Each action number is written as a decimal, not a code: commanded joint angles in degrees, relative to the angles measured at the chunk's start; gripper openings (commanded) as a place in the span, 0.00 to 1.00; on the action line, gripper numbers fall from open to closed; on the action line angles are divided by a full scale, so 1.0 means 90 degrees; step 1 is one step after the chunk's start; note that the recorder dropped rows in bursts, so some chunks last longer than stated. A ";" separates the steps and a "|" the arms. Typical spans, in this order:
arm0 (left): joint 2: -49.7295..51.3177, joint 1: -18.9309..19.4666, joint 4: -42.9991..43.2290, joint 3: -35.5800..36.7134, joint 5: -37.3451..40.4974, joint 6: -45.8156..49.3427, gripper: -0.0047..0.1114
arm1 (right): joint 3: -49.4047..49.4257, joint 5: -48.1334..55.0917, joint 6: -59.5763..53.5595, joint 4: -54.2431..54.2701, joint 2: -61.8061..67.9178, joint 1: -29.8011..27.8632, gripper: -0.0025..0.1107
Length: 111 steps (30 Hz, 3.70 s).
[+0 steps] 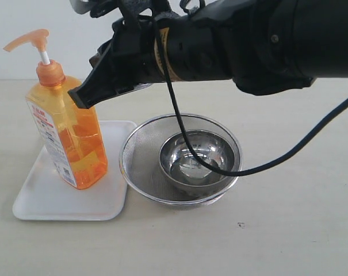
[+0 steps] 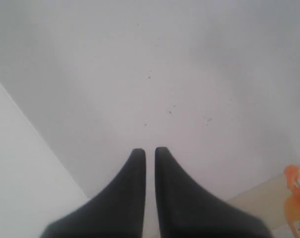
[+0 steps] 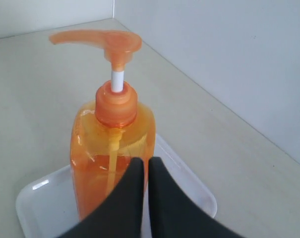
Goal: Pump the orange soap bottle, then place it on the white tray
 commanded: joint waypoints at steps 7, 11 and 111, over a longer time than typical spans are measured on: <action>-0.0048 0.0091 0.0641 0.2643 -0.0226 -0.0924 0.08 | -0.0031 -0.0081 -0.0053 -0.0015 -0.0035 -0.0018 0.02; 0.0222 0.0091 0.0305 0.3318 -0.1018 -0.0989 0.08 | -0.0031 -0.0124 -0.0053 -0.0015 -0.0035 -0.0018 0.02; 0.5580 0.2773 -0.7973 0.5895 -0.3808 0.4800 0.08 | -0.1045 -0.1810 -0.1841 0.0555 0.1772 -0.0975 0.02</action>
